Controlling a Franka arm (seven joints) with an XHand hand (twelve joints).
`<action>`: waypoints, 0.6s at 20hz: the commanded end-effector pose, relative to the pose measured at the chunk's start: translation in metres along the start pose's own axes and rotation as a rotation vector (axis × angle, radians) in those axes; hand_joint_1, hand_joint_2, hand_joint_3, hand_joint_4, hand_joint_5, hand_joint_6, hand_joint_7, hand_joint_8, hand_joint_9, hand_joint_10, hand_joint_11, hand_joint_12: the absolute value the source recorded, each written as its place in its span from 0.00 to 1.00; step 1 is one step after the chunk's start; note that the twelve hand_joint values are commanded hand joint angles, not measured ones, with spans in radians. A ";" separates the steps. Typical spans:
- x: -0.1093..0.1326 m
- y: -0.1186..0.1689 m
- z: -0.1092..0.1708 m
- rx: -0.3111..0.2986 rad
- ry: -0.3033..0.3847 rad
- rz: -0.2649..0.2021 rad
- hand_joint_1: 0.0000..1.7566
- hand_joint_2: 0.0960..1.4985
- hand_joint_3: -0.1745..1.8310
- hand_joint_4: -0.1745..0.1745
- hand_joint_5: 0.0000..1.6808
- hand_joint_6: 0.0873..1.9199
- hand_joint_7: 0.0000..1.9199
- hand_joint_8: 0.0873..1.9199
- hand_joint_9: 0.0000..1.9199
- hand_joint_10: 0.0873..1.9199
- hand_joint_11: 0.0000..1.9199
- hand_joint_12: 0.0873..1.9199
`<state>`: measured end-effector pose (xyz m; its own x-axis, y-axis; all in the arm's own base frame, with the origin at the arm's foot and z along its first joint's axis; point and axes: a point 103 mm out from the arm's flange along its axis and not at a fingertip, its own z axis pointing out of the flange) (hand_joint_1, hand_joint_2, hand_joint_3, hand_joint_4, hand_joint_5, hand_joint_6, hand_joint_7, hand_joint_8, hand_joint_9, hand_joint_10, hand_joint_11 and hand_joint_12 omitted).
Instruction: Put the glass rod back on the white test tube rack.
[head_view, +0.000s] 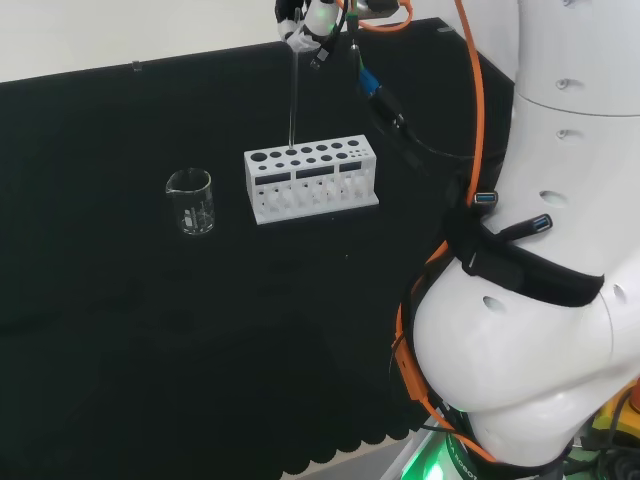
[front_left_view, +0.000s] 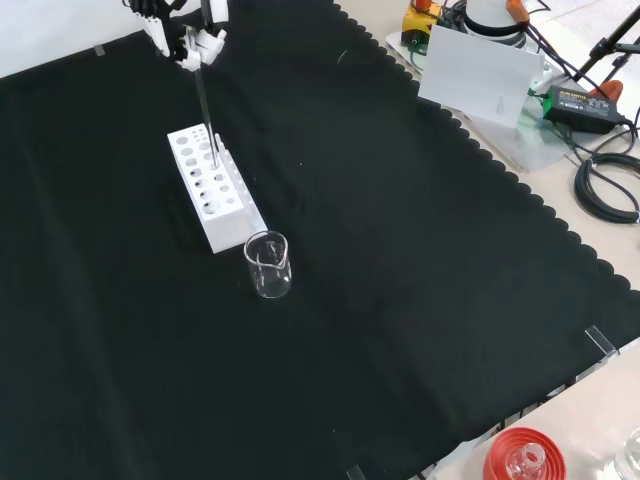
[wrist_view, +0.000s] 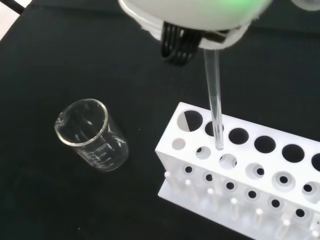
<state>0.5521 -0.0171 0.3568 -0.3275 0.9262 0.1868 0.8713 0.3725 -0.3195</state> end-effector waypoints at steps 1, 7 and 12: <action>-0.007 0.005 0.007 0.003 -0.004 0.002 0.75 0.38 0.47 0.00 0.67 0.37 0.68 0.44 0.86 0.26 0.80 0.35; -0.029 0.016 0.021 0.010 0.005 -0.001 0.75 0.38 0.47 0.00 0.67 0.37 0.68 0.44 0.86 0.26 0.80 0.35; -0.030 0.016 0.023 0.011 0.003 0.000 0.75 0.38 0.47 0.00 0.67 0.37 0.68 0.44 0.86 0.26 0.80 0.35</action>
<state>0.5674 -0.0329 0.3290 -0.3248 0.9263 0.1911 0.8675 0.3723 -0.3299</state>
